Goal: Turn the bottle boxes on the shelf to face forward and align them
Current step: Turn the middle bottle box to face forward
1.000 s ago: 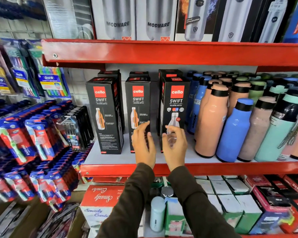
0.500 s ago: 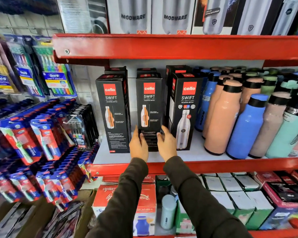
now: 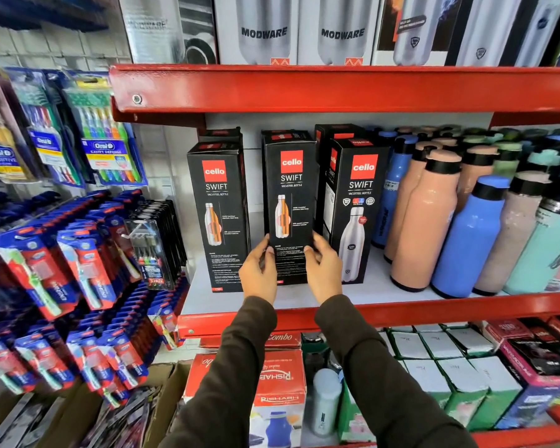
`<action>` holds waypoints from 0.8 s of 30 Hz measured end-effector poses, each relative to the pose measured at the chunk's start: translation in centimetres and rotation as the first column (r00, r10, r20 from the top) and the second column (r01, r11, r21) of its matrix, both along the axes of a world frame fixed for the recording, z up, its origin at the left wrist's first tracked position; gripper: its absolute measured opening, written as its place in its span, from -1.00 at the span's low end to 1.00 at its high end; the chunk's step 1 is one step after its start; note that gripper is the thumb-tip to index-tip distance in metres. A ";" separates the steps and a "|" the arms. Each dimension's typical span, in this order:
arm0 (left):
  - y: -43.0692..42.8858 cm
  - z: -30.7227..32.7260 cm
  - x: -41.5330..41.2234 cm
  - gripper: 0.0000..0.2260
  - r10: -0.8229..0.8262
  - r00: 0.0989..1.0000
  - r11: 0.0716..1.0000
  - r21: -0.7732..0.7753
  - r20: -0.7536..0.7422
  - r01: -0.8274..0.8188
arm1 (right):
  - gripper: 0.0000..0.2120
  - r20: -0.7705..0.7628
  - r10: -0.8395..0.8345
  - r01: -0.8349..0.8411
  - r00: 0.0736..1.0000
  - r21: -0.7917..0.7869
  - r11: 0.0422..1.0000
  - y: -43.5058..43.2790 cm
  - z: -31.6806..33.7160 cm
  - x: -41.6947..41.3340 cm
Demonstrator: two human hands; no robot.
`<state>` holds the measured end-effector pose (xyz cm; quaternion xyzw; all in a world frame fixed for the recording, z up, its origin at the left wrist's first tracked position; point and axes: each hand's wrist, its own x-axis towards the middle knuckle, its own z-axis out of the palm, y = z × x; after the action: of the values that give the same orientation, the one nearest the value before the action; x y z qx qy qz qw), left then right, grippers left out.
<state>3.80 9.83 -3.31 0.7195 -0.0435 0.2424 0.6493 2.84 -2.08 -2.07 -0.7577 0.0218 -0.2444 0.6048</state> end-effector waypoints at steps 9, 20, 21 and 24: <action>0.2 0.6 -0.9 -0.58 -0.054 0.995 0.964 -0.257 0.084 0.074 | -0.25 0.018 0.075 -0.073 0.997 -0.087 0.994 0.0 0.6 -0.1; 0.0 0.5 -1.2 -0.57 0.000 0.986 0.995 -0.101 0.166 0.017 | -0.26 0.061 0.005 0.001 0.998 -0.106 0.994 -0.2 1.0 -0.7; 0.0 0.6 -1.0 -0.58 0.021 0.987 0.998 -0.054 0.161 -0.012 | -0.25 0.064 0.015 -0.008 0.998 -0.106 0.994 -0.3 1.1 -0.7; 0.0 0.8 -0.2 -0.59 -0.006 0.993 0.999 0.042 0.115 0.001 | -0.23 0.055 0.051 -0.045 0.997 -0.109 0.993 -0.7 1.0 -0.8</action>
<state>3.62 9.84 -2.54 0.7176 -0.0873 0.2816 0.6310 2.02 -2.82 -1.06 -0.7821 -0.0271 -0.2525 0.5690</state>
